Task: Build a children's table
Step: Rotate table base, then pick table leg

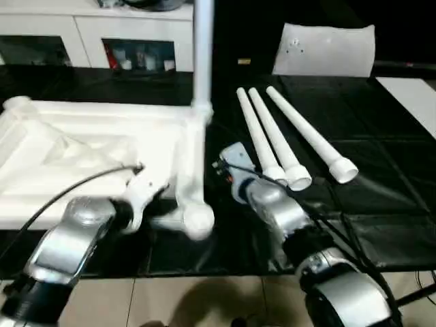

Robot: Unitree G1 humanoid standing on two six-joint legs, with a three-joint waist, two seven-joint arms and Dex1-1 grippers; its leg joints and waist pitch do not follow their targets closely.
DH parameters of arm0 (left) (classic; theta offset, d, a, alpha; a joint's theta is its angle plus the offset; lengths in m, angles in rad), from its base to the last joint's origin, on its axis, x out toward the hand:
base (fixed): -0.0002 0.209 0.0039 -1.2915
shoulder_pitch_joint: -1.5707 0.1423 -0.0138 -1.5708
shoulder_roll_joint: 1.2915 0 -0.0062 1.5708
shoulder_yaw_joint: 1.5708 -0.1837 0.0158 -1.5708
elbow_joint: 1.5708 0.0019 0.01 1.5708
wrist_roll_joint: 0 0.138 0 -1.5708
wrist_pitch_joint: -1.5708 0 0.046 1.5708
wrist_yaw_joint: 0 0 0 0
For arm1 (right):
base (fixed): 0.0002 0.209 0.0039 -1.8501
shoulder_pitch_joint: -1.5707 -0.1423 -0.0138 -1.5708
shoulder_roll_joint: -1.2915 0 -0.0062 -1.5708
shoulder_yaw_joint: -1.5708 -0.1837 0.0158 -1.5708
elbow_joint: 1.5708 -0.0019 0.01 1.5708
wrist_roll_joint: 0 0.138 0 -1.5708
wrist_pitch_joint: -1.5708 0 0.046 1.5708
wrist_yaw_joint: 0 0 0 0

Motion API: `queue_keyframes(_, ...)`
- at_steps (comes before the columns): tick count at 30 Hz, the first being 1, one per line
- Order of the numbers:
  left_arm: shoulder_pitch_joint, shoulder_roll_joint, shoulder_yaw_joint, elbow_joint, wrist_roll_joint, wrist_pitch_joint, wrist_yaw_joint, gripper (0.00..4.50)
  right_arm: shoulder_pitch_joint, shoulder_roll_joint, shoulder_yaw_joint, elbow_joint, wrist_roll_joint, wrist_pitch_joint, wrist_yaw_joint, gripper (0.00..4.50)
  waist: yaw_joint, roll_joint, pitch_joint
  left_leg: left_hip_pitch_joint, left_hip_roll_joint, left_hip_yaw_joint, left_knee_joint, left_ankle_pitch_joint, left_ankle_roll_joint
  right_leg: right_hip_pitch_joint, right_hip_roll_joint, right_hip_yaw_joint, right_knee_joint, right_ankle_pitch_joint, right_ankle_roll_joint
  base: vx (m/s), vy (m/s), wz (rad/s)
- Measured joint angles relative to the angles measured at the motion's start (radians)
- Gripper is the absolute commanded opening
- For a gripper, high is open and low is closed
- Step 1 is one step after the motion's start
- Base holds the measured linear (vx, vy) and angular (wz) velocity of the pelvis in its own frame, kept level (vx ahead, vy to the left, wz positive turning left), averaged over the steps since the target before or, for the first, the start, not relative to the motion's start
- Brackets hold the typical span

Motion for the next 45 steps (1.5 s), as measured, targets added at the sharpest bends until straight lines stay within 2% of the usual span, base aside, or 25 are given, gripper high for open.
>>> queue_keyframes(3, -0.009, -0.001, 0.003, 0.034, 0.01, -0.052, 0.034, 0.04, -0.039, -0.006, -0.027, 0.0, 0.014, -0.002, -0.03, 4.5, 0.001, 0.001, 0.001, -0.002, 0.0, 0.0, 0.0, 0.0, 0.0, -0.001, 0.0, 0.0, 0.0, 0.0, 0.0, 0.0, 0.0, 0.0)
queue_keyframes(5, -0.008, -0.007, 0.021, 0.036, 0.003, -0.071, 0.04, 0.33, -0.078, -0.022, -0.05, -0.012, 0.024, -0.004, -0.031, 4.5, 0.007, 0.001, 0.001, -0.001, 0.0, 0.0, 0.0, 0.0, 0.0, -0.001, 0.0, 0.0, 0.0, 0.0, 0.0, 0.0, 0.0, 0.0)
queue_keyframes(7, -0.003, -0.01, 0.044, 0.026, -0.013, -0.074, 0.034, 0.45, -0.099, -0.042, -0.071, -0.033, 0.037, -0.008, -0.027, 4.5, 0.012, 0.001, 0.001, -0.001, 0.0, 0.0, 0.0, 0.0, 0.0, -0.001, 0.0, 0.0, 0.0, 0.0, 0.0, 0.0, 0.0, 0.0)
queue_keyframes(11, 0.025, -0.005, 0.087, -0.027, -0.036, -0.076, 0.027, 0.87, -0.186, -0.08, -0.098, 0.015, 0.031, -0.009, -0.096, 4.5, 0.014, 0.002, 0.001, 0.0, 0.0, 0.0, 0.001, 0.0, 0.0, 0.0, 0.0, 0.0, 0.0, 0.0, 0.0, 0.0, 0.0, 0.0)
queue_keyframes(13, 0.046, 0.013, 0.091, -0.062, -0.047, -0.083, 0.018, 0.96, -0.239, -0.095, -0.109, 0.078, 0.019, 0.011, -0.155, 4.5, 0.012, 0.002, 0.001, 0.0, 0.0, 0.0, 0.002, 0.0, 0.0, -0.001, -0.001, 0.0, 0.001, 0.0, 0.0, 0.0, 0.0, 0.0)
queue_keyframes(14, 0.061, 0.015, 0.098, -0.089, -0.06, -0.082, 0.011, 1.22, -0.263, -0.108, -0.122, 0.107, 0.015, 0.038, -0.182, 4.5, 0.013, 0.002, 0.001, 0.0, 0.0, 0.0, 0.002, 0.0, 0.0, -0.001, 0.0, 0.0, 0.001, 0.0, 0.0, 0.0, 0.0, 0.0)
queue_keyframes(18, 0.096, 0.024, 0.117, -0.189, -0.106, -0.041, -0.002, 1.42, -0.312, -0.128, -0.14, 0.196, 0.017, 0.116, -0.185, 4.5, 0.011, 0.001, 0.001, -0.002, 0.0, 0.0, 0.002, 0.0, 0.0, -0.002, 0.0, 0.0, 0.001, 0.0, 0.0, 0.0, 0.0, 0.0)
queue_keyframes(19, 0.098, 0.026, 0.119, -0.217, -0.115, -0.032, -0.007, 1.42, -0.315, -0.129, -0.144, 0.209, 0.019, 0.127, -0.181, 4.5, 0.011, 0.001, 0.001, -0.003, 0.0, 0.0, 0.002, 0.0, 0.0, -0.002, 0.0, 0.0, 0.002, 0.0, 0.0, 0.0, 0.0, 0.0)
queue_keyframes(21, 0.104, 0.028, 0.124, -0.273, -0.135, -0.003, -0.012, 1.7, -0.323, -0.129, -0.15, 0.248, 0.024, 0.132, -0.178, 4.5, 0.011, 0.001, 0.001, -0.003, 0.0, 0.0, 0.002, 0.0, 0.0, -0.002, 0.0, 0.0, 0.002, 0.0, 0.0, 0.0, 0.0, 0.0)
queue_keyframes(24, 0.115, 0.032, 0.123, -0.316, -0.156, 0.029, -0.019, 1.77, -0.356, -0.132, -0.176, 0.322, 0.034, 0.135, -0.195, 4.5, 0.011, 0.001, 0.001, -0.003, 0.0, 0.0, 0.003, 0.0, 0.0, -0.003, 0.0, 0.0, 0.002, 0.0, 0.0, 0.0, 0.0, 0.0)
queue_keyframes(25, 0.116, 0.032, 0.121, -0.329, -0.163, 0.039, -0.018, 2.02, -0.366, -0.134, -0.186, 0.339, 0.035, 0.135, -0.201, 4.5, 0.011, 0.0, 0.001, -0.003, 0.0, 0.0, 0.003, 0.0, 0.0, -0.003, 0.0, 0.0, 0.003, 0.0, 0.0, 0.0, 0.0, 0.0)
queue_keyframes(27, 0.116, 0.031, 0.115, -0.344, -0.173, 0.048, -0.018, 2.13, -0.375, -0.134, -0.198, 0.36, 0.037, 0.135, -0.21, 4.5, 0.011, 0.0, 0.001, -0.003, 0.0, 0.0, 0.004, 0.0, 0.0, -0.003, 0.0, 0.0, 0.003, 0.0, 0.0, 0.0, 0.0, 0.0)
queue_keyframes(34, 0.116, 0.036, 0.113, -0.367, -0.189, 0.088, -0.016, 2.75, -0.375, -0.131, -0.206, 0.42, 0.035, 0.134, -0.23, 4.5, 0.011, 0.0, 0.001, -0.005, 0.0, 0.0, 0.004, 0.0, 0.0, -0.004, 0.0, 0.0, 0.003, 0.0, 0.0, 0.0, 0.0, 0.0)
queue_keyframes(38, 0.116, 0.046, 0.112, -0.372, -0.192, 0.107, -0.009, 3.11, -0.374, -0.124, -0.241, 0.451, 0.047, 0.139, -0.226, 4.5, 0.011, 0.0, 0.001, -0.006, 0.0, 0.0, 0.004, 0.0, 0.0, -0.005, 0.0, 0.0, 0.003, 0.0, 0.0, 0.0, 0.0, 0.0)
queue_keyframes(39, 0.116, 0.047, 0.112, -0.372, -0.192, 0.108, -0.009, 3.32, -0.374, -0.125, -0.246, 0.451, 0.055, 0.144, -0.226, 4.5, 0.012, -0.001, 0.001, -0.006, 0.0, 0.0, 0.005, 0.0, 0.0, -0.005, 0.0, 0.0, 0.003, 0.0, 0.0, 0.0, 0.0, 0.0)
queue_keyframes(41, 0.116, 0.048, 0.111, -0.372, -0.192, 0.109, -0.009, 3.39, -0.375, -0.126, -0.253, 0.451, 0.058, 0.157, -0.227, 4.5, 0.011, -0.001, 0.001, -0.006, 0.0, 0.0, 0.005, 0.0, 0.0, -0.005, 0.0, 0.0, 0.003, 0.0, 0.0, 0.0, 0.0, 0.0)
queue_keyframes(45, 0.116, 0.052, 0.105, -0.372, -0.192, 0.11, -0.008, 3.81, -0.378, -0.126, -0.268, 0.467, 0.07, 0.204, -0.23, 4.5, 0.011, -0.001, 0.0, -0.005, 0.0, 0.0, 0.005, 0.0, 0.0, -0.004, 0.0, 0.0, 0.004, 0.0, 0.0, 0.0, 0.0, 0.0)
